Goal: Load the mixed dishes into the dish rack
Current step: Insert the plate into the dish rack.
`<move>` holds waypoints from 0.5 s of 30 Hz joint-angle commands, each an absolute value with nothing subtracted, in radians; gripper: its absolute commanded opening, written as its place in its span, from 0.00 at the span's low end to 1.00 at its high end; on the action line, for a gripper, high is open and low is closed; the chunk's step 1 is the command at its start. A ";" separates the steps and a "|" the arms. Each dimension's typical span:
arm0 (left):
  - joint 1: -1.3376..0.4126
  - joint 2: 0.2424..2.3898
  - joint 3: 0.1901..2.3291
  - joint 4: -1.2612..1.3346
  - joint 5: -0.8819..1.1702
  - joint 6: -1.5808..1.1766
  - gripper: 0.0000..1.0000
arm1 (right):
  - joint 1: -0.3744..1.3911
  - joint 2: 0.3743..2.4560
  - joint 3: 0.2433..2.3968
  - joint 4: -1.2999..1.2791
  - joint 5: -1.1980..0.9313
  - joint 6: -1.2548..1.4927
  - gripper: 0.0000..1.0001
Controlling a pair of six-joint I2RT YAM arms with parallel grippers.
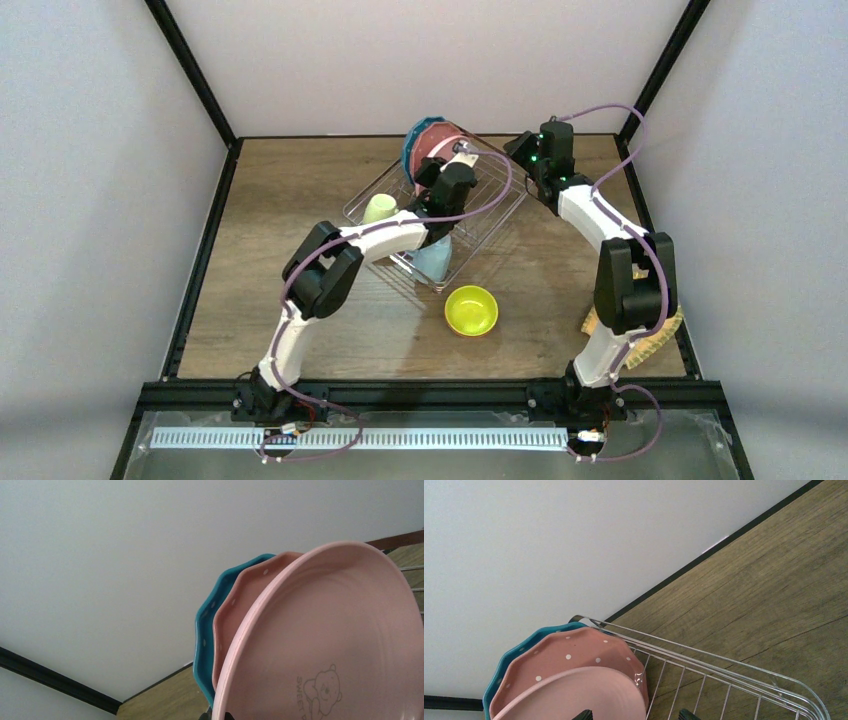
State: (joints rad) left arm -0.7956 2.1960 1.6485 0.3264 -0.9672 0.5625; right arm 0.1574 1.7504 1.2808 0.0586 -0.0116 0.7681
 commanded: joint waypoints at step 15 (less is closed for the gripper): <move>-0.796 2.229 1.702 0.341 -1.040 0.490 0.79 | 0.152 1.788 1.287 0.087 0.002 0.764 0.98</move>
State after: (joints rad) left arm -0.7956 2.2066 1.6669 0.3275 -1.0046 0.5163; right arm 0.1574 1.7824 1.2808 0.0750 -0.0116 0.7673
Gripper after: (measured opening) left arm 0.735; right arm 0.983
